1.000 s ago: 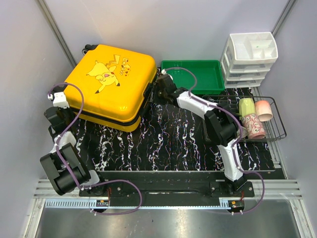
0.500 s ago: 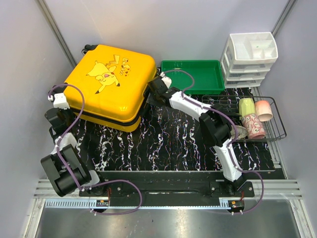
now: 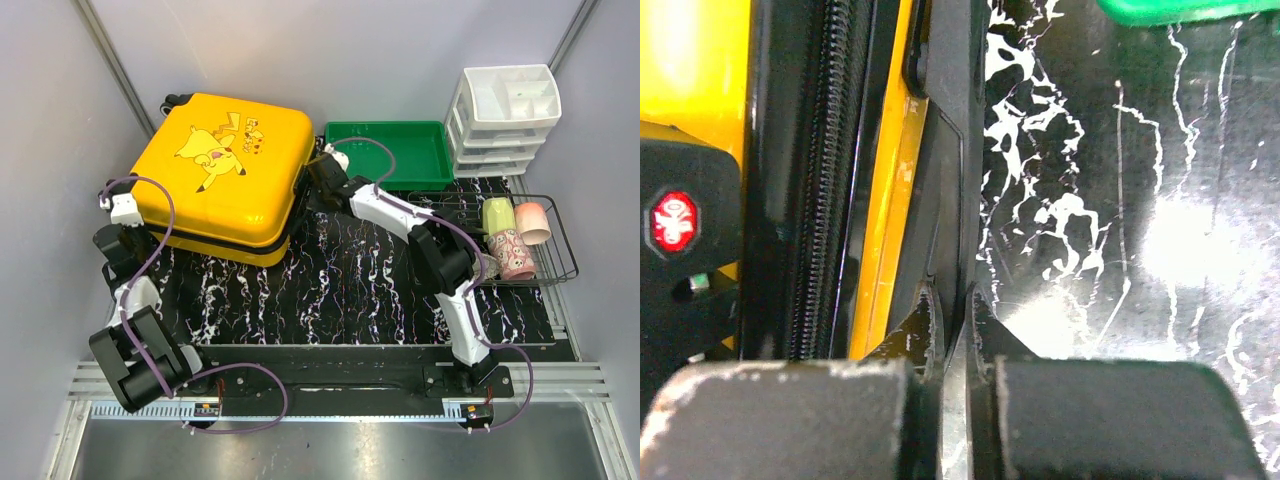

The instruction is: Open, take out, and arrange the luggage

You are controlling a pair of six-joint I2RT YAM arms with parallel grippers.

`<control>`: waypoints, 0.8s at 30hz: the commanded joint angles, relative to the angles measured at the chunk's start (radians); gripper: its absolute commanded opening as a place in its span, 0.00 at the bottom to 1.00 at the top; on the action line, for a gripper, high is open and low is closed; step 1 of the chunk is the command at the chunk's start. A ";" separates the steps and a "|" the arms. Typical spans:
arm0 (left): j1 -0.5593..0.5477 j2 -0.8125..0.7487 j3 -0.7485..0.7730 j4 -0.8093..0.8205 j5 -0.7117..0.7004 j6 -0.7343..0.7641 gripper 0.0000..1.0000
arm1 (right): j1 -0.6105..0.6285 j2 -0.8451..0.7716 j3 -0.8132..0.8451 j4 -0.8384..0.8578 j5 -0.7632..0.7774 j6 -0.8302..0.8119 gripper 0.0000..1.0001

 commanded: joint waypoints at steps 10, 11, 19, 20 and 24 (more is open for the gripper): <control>0.078 -0.007 0.039 0.322 -0.189 0.107 0.00 | -0.192 -0.039 -0.072 -0.125 0.199 -0.373 0.00; 0.089 -0.004 0.042 0.324 -0.189 0.128 0.00 | -0.194 -0.039 -0.072 -0.125 0.205 -0.381 0.00; 0.141 0.051 0.031 0.449 -0.169 0.276 0.00 | -0.223 -0.036 -0.066 -0.104 0.257 -0.443 0.00; 0.153 0.056 0.026 0.457 -0.174 0.283 0.00 | -0.224 -0.034 -0.066 -0.102 0.257 -0.448 0.00; 0.167 0.109 0.023 0.535 -0.166 0.307 0.00 | -0.227 -0.033 -0.065 -0.096 0.255 -0.454 0.00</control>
